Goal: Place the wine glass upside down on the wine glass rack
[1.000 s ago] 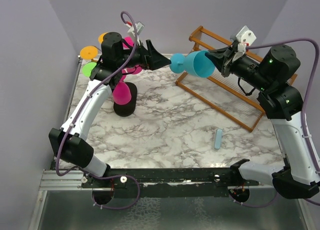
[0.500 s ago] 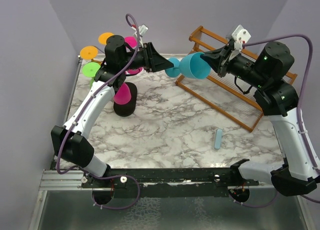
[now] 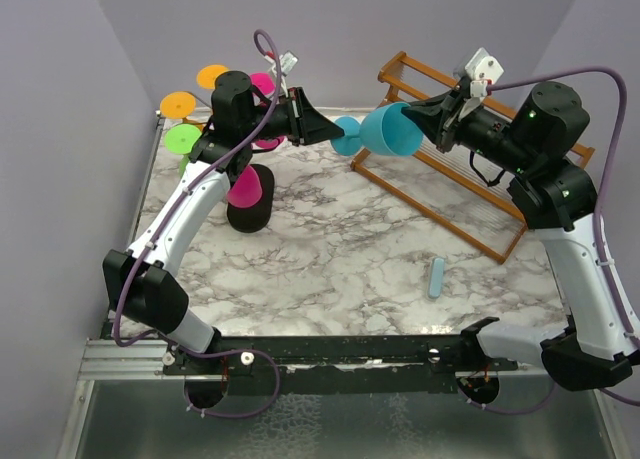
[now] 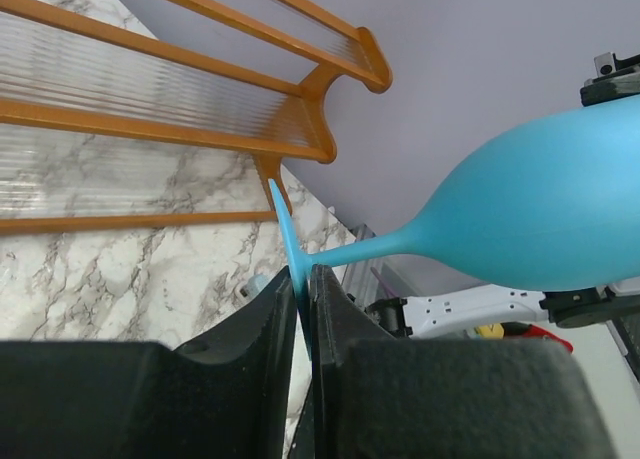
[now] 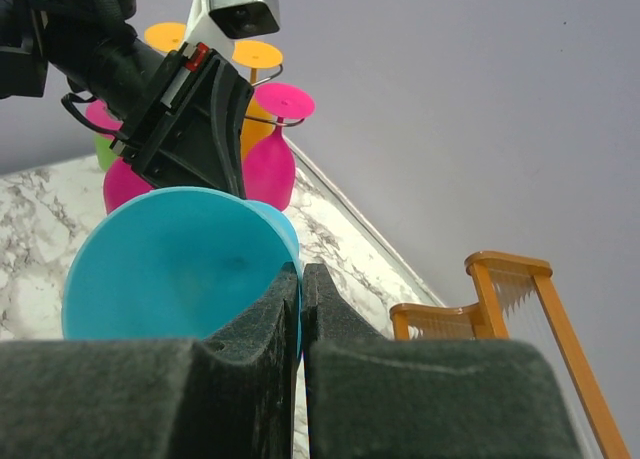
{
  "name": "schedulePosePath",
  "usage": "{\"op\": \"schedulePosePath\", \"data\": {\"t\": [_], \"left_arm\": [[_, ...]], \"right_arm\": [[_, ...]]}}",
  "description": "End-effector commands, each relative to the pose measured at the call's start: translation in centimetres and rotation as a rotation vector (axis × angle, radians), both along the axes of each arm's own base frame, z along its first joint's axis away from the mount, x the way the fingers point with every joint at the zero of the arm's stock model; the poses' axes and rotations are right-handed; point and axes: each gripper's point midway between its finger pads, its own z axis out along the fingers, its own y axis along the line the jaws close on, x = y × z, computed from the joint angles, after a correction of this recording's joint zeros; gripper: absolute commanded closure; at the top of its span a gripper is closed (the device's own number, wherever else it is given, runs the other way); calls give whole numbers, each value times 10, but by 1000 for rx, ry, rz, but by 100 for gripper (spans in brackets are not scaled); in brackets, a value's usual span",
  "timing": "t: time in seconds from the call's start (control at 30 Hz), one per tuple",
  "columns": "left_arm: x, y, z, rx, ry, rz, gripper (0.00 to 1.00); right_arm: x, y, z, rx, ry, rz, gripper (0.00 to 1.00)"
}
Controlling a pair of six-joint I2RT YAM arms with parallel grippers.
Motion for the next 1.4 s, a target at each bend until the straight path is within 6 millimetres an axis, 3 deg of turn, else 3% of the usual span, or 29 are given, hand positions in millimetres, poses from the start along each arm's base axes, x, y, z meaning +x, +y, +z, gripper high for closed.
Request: {"op": "schedulePosePath", "data": {"t": [0.0,0.07,0.27,0.5,0.57,0.83,1.03,1.2,1.37], "left_arm": [[-6,-3,-1,3,-4,-21,91],[-4,-2,-4,8,15,-9,99],[-1,2,-8,25,37,37,100],[0,9,-2,53,-8,76,100],[0,13,1,54,-25,91,100],[9,34,17,119,-130,182,100],[14,51,31,198,-241,269,100],[19,68,48,277,-361,359,100],[27,91,64,387,-483,468,100]], "right_arm": [[-1,0,8,7,-39,9,98],[0,0,5,-3,-44,8,98],[-4,3,-4,-39,-53,40,93],[-11,3,-10,-62,-53,71,58],[-14,1,-11,-70,-58,75,43],[-35,-9,-8,-103,-84,107,19],[-51,-21,-9,-136,-114,117,13],[-53,-35,-15,-162,-125,74,11],[-48,-40,-37,-202,-113,55,11]]}}
